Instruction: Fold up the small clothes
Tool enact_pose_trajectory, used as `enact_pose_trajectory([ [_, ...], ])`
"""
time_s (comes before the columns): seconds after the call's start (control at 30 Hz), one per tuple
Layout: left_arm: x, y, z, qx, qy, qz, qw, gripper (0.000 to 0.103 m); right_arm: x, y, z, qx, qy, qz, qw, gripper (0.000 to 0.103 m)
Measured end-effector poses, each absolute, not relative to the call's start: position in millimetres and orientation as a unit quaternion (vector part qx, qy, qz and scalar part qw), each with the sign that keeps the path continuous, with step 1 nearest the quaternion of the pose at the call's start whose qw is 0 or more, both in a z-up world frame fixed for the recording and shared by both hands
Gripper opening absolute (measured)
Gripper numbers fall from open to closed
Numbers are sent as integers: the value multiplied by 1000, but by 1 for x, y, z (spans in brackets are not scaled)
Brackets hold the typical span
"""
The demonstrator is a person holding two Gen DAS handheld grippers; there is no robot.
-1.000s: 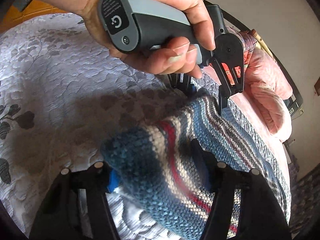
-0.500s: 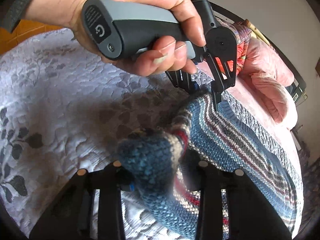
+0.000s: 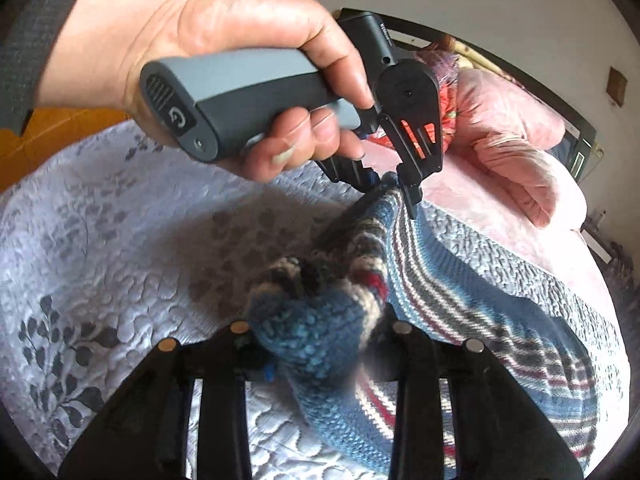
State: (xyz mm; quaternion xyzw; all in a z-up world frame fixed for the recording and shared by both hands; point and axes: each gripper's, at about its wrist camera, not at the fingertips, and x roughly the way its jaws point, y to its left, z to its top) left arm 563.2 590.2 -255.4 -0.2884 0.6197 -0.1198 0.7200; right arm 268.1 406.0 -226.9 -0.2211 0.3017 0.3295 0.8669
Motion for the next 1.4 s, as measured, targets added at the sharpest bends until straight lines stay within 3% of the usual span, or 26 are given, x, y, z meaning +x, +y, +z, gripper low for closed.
enact_pose_trajectory([
  [0.87, 590, 493, -165, -219, 619, -114, 745, 21, 293, 311, -151, -138, 283, 295, 902, 29],
  [1.4, 608, 415, -142, -172, 627, -114, 751, 21, 310, 240, -133, -87, 288, 267, 916, 29],
])
